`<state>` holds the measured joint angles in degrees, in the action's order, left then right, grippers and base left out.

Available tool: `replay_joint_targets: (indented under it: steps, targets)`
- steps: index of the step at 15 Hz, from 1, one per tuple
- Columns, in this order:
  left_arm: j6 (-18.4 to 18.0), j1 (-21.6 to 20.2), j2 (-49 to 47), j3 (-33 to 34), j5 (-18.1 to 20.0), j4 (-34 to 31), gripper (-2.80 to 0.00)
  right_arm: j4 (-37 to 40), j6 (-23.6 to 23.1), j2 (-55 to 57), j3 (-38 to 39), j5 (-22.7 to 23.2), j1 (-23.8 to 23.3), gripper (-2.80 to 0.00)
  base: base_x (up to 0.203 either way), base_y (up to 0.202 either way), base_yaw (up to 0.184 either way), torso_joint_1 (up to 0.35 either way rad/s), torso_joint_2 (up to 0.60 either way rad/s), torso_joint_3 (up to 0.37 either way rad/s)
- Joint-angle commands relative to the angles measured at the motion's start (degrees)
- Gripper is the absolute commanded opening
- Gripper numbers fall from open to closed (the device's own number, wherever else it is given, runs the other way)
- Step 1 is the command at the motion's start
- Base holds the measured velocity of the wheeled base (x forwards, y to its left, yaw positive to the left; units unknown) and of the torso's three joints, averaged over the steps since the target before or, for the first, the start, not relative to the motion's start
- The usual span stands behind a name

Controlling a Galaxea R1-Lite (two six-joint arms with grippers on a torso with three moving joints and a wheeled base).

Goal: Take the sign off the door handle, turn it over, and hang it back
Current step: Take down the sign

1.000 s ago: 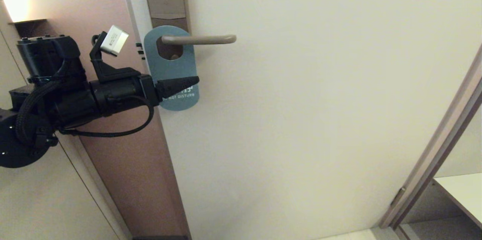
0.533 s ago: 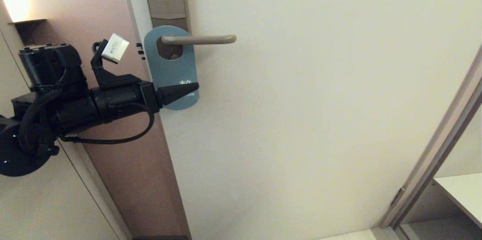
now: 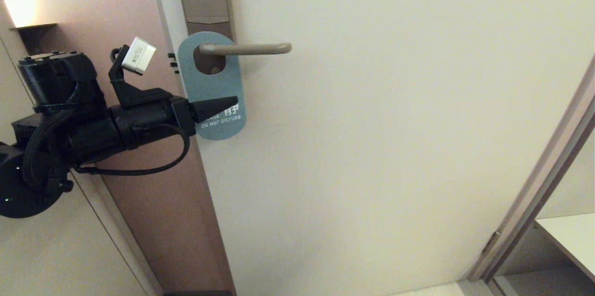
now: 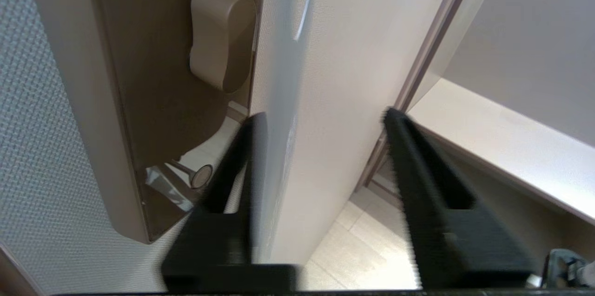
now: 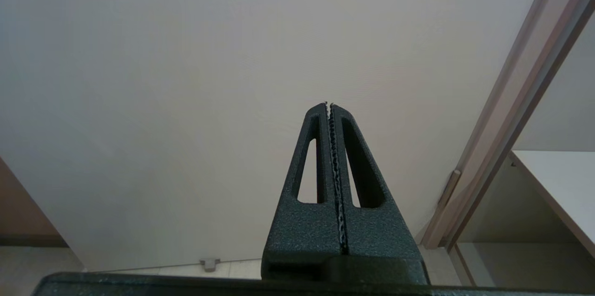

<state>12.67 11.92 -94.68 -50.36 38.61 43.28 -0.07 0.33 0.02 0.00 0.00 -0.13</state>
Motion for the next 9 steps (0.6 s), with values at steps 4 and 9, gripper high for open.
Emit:
replay_joint_targets:
  steps: [4, 9]
  targets:
    - [0.16, 0.20, 1.00, 0.09, 0.15, 0.14, -2.80, -0.01, 0.02, -0.02, 0.00, 0.00, 0.05, -2.80, 0.000, 0.000, 0.000, 0.000, 0.00, 0.000]
    - [-0.10, 1.34, 1.68, 0.09, -0.69, 0.05, -2.80, -0.01, 0.02, -0.02, 0.00, 0.00, -0.03, -2.80, 0.000, 0.000, 0.000, 0.000, 0.00, 0.000]
